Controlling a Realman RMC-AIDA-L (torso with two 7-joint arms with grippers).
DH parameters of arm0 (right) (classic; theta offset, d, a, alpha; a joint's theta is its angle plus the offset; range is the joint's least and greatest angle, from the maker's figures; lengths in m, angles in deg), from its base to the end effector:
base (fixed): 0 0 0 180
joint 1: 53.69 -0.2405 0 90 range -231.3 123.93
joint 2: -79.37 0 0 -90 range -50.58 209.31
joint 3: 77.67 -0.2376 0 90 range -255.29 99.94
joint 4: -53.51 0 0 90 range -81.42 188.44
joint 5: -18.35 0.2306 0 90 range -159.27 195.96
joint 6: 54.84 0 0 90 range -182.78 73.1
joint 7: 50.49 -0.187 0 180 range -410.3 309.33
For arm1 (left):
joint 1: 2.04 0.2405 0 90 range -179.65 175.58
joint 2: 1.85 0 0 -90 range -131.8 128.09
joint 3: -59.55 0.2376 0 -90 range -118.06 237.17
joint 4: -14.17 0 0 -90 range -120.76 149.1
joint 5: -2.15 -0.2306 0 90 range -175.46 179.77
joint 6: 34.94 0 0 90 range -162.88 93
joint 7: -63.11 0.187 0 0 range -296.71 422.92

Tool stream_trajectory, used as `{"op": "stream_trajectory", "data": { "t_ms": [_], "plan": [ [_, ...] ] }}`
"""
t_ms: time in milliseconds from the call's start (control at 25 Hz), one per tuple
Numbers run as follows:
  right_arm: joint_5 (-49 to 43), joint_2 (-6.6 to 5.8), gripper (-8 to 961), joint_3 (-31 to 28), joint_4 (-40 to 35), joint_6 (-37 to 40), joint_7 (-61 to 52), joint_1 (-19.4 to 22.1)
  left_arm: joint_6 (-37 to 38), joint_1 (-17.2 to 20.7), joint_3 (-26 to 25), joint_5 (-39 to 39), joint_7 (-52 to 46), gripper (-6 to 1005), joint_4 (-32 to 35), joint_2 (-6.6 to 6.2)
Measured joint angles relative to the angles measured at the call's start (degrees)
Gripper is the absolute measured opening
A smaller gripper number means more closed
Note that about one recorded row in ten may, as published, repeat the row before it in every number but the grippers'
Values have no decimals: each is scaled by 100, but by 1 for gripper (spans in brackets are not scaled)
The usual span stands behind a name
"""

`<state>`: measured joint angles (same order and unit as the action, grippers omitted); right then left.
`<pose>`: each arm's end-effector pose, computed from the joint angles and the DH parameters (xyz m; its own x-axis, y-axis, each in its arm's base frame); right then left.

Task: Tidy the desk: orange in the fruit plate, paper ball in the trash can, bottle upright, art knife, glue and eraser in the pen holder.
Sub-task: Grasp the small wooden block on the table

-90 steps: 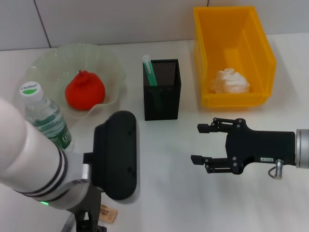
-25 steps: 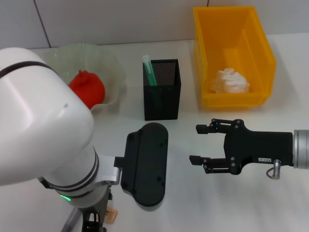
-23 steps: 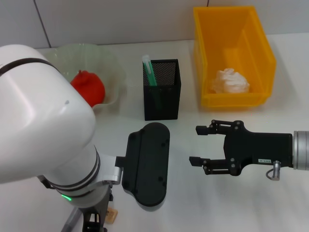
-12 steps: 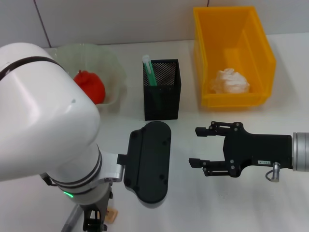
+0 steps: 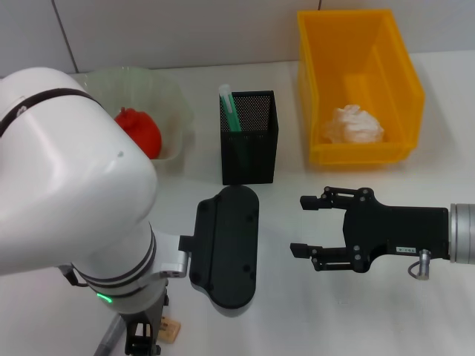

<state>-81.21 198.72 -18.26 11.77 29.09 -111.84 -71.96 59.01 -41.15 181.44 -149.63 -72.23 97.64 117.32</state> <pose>0.2608 0.3146 -0.0515 0.8870 -0.1040 -0.4500 -0.2454 -0.9315 -0.2684 -0.1442 0.2734 -0.1235 0.6748 -0.1786 -0.7160 -0.1788 -0.9809 0.0762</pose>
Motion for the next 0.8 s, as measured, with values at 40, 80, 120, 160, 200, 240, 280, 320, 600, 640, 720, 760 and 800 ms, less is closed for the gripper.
{"op": "stream_trajectory", "data": {
  "t_ms": [40,80,120,160,200,240,280,320,600,640,720,760,800],
  "plan": [
    [1,0,762,0,0,0,0,-1,0,-8,21,1,-1,650,-6,0],
    [2,0,762,0,0,-1,1,-1,-2,-11,34,0,-1,650,-7,0],
    [3,0,762,0,0,-1,1,-1,-3,-14,44,0,-1,650,-8,0],
    [4,0,762,0,0,-1,2,-1,-6,-19,57,0,-1,651,-14,0],
    [5,0,762,0,0,-1,2,-1,-7,-21,63,0,-1,651,-18,0],
    [6,0,762,0,0,-2,1,-1,-10,-30,69,0,-2,646,-27,0],
    [7,0,762,0,-1,-2,2,-1,-12,-36,71,0,-8,641,-32,0],
    [7,0,762,0,-1,-2,2,-1,-15,-42,71,0,-21,636,-34,0],
    [8,0,763,0,-1,-2,2,-11,-24,-64,80,0,-89,602,-45,0],
    [8,0,763,0,-1,-2,2,-14,-23,-64,82,0,-89,597,-45,0],
    [8,0,763,0,-1,-3,2,-18,-22,-64,82,0,-89,588,-45,0],
    [8,0,763,0,0,-3,2,-20,-21,-64,82,0,-89,583,-45,0],
    [8,0,763,0,-1,-3,2,-20,-21,-64,82,0,-89,578,-45,0]
  ]
}}
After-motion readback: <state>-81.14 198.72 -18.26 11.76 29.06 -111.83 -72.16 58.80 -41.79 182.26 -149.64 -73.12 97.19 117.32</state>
